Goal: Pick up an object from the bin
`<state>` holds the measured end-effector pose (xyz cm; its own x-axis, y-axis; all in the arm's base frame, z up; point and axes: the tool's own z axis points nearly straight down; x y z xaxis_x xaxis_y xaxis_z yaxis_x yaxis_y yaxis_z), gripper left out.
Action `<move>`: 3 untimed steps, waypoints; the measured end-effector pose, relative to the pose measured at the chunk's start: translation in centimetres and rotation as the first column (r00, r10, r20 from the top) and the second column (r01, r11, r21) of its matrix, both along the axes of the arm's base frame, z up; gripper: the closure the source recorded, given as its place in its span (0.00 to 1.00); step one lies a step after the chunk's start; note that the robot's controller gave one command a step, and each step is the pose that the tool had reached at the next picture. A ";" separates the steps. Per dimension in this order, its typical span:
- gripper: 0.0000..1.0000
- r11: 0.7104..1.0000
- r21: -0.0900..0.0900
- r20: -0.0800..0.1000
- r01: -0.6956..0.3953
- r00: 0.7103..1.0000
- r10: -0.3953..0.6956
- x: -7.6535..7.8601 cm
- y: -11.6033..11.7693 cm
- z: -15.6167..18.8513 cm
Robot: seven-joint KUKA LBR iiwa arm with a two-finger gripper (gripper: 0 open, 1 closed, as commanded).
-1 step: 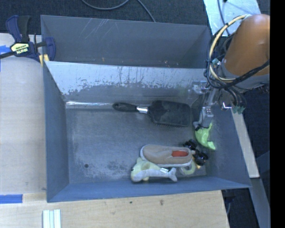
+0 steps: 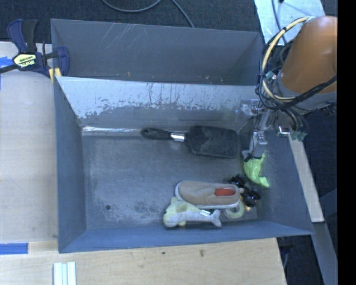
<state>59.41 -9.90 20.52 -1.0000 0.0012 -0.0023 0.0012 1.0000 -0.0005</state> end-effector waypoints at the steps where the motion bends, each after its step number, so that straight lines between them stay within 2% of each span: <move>1: 0.00 0.998 -0.001 0.007 0.063 0.998 -0.063 0.3 0.9 -2.8; 2: 0.00 0.999 0.000 0.004 0.043 0.999 -0.043 0.8 4.6 -7.7; 3: 0.00 1.000 0.000 0.003 0.023 1.000 -0.023 0.7 5.8 -9.2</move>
Offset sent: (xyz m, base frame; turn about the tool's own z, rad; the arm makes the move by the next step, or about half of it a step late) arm 0.0088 0.0580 -0.0906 0.0242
